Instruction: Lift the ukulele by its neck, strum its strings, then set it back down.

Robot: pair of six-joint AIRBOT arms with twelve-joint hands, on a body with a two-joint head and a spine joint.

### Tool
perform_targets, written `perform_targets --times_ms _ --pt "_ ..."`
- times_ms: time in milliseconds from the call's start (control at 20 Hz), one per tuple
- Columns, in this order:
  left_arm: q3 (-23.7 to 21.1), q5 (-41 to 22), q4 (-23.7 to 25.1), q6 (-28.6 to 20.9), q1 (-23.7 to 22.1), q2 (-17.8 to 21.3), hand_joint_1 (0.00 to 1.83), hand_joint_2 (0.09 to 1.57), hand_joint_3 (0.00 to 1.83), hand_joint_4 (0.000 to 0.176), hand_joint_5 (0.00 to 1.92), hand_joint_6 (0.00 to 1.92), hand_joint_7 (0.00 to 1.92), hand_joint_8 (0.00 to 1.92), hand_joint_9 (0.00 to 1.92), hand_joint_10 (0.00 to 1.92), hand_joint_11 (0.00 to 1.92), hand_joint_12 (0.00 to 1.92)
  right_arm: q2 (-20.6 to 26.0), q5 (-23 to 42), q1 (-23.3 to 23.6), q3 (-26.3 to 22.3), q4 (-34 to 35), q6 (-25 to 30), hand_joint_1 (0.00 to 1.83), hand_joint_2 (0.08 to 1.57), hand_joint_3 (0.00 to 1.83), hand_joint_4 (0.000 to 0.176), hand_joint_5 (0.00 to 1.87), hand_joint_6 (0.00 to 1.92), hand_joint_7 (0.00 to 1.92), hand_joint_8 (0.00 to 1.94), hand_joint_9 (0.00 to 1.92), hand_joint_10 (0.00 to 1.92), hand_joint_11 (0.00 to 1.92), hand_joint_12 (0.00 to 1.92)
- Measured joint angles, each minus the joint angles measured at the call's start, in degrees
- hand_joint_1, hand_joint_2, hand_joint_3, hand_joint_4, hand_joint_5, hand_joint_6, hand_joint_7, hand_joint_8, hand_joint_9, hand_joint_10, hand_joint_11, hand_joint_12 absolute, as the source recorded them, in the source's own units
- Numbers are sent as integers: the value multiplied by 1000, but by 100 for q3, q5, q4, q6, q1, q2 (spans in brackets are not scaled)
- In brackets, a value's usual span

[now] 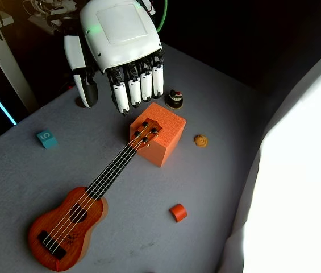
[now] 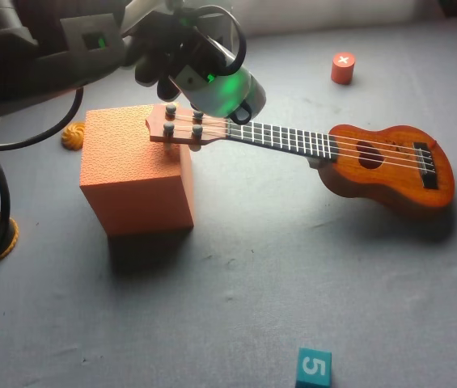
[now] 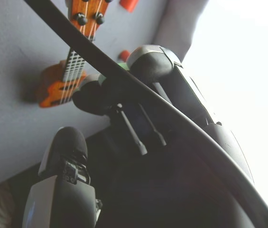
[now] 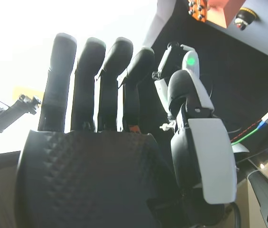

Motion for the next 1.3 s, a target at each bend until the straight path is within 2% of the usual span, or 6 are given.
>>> perform_targets --times_ms 50,100,250,750,1050,1300 --pt "0 0 2 0 0 0 339 1091 276 67 8 9 6 23 8 72 0 163 0 0 0 -2 2 -2 291 1171 303 0 7 164 48 110 0 362 0 907" --pt "0 17 -20 2 -11 0 255 1226 57 64 1 2 3 1 13 24 0 61 0 -35 -2 0 4 -4 224 1302 66 0 38 117 108 17 0 391 0 956" --pt "0 -13 11 -4 -24 0 193 1252 13 72 0 0 0 0 18 7 21 14 0 28 -2 -2 -2 -4 211 1355 11 0 7 57 67 0 0 261 0 725" --pt "105 413 -9 -645 0 -199 359 1229 0 70 0 0 7 1 36 1 0 69 -164 22 -9 42 -20 -4 252 1338 0 0 55 54 126 1 0 407 0 1042" --pt "227 675 188 -1191 326 -1003 1264 1110 0 78 0 0 0 0 0 0 0 82 -170 70 -26 52 -24 -15 245 1355 4 0 19 28 80 2 0 334 0 853" --pt "557 968 566 -1574 654 -1484 1477 1123 0 76 0 0 0 0 0 0 0 0 -210 173 -173 55 -46 -44 317 1337 0 0 62 40 110 7 0 401 0 889"
